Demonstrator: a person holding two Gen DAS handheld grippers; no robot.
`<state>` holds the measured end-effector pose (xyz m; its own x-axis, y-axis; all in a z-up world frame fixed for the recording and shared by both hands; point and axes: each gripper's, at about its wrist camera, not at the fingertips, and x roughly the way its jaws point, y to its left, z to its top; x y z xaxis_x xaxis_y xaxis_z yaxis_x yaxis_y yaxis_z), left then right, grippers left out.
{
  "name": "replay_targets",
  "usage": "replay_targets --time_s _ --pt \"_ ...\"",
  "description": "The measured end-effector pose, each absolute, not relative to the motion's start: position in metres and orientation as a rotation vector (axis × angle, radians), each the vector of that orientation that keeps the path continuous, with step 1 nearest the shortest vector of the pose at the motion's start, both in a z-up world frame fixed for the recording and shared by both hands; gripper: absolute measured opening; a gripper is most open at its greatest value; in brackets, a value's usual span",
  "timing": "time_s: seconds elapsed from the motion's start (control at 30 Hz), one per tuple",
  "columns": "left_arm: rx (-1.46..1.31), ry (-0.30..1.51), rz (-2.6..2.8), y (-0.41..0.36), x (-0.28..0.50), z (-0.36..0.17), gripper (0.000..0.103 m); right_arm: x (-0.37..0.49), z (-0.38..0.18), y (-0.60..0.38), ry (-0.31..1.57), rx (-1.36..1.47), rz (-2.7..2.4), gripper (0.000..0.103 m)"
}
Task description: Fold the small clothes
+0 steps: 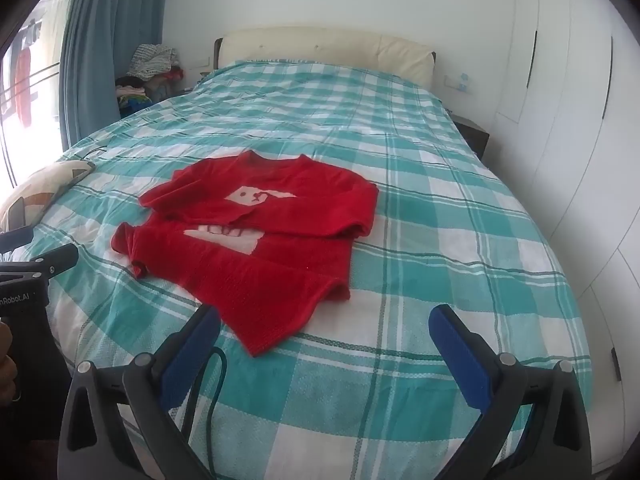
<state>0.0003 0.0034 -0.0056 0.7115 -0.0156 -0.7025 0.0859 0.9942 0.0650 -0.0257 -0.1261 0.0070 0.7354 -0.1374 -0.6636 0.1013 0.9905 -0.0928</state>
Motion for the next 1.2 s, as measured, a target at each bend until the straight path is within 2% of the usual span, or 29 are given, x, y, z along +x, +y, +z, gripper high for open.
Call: replay_targets --time_s 1.2 --pt "0.183 0.811 -0.03 -0.007 0.003 -0.026 0.103 -0.025 -0.001 -0.122 0.739 -0.036 -0.133 0.103"
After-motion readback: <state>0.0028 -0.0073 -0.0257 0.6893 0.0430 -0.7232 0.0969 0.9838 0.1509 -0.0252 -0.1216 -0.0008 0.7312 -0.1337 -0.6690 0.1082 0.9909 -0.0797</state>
